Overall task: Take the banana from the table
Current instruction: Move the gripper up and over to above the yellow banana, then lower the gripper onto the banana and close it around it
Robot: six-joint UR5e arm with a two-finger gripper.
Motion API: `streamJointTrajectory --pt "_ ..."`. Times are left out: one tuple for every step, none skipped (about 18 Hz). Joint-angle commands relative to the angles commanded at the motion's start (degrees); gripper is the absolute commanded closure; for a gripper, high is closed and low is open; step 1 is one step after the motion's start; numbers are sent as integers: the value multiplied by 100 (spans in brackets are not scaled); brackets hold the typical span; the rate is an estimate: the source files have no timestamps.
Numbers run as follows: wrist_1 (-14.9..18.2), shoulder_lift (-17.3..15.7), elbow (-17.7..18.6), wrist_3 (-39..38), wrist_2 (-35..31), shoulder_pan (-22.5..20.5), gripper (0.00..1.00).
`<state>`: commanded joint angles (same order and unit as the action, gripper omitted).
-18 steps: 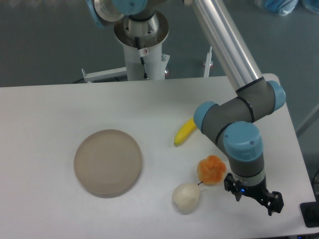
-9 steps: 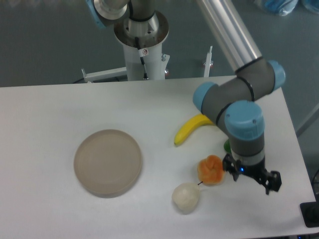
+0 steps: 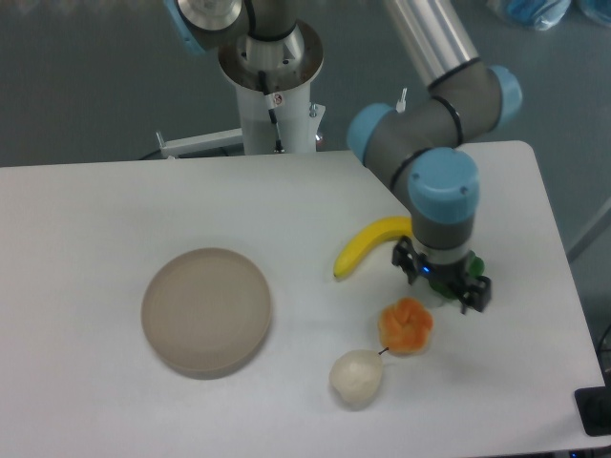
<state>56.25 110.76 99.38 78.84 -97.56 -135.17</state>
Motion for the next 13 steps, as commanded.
streamJointTrajectory --pt "-18 -132 246 26 9 0 0" --pt "-35 -238 405 53 -9 0 0" --pt "-35 -300 502 53 -9 0 0" --pt "-35 -344 608 62 -17 0 0" --pt "-44 -388 739 97 -26 0 0" --pt "-79 -414 836 175 -26 0 0" --pt "-140 -423 959 211 -26 0 0" --pt "-298 -415 1074 229 -26 -9 0" --pt "-534 -406 1231 246 -26 -26 0" --pt "-754 -414 1363 359 -26 -105 0" --pt "-834 -432 1469 587 -26 -219 0" --pt "-835 -458 1514 720 -26 -263 0" --pt "-861 -467 1566 782 -26 -272 0"
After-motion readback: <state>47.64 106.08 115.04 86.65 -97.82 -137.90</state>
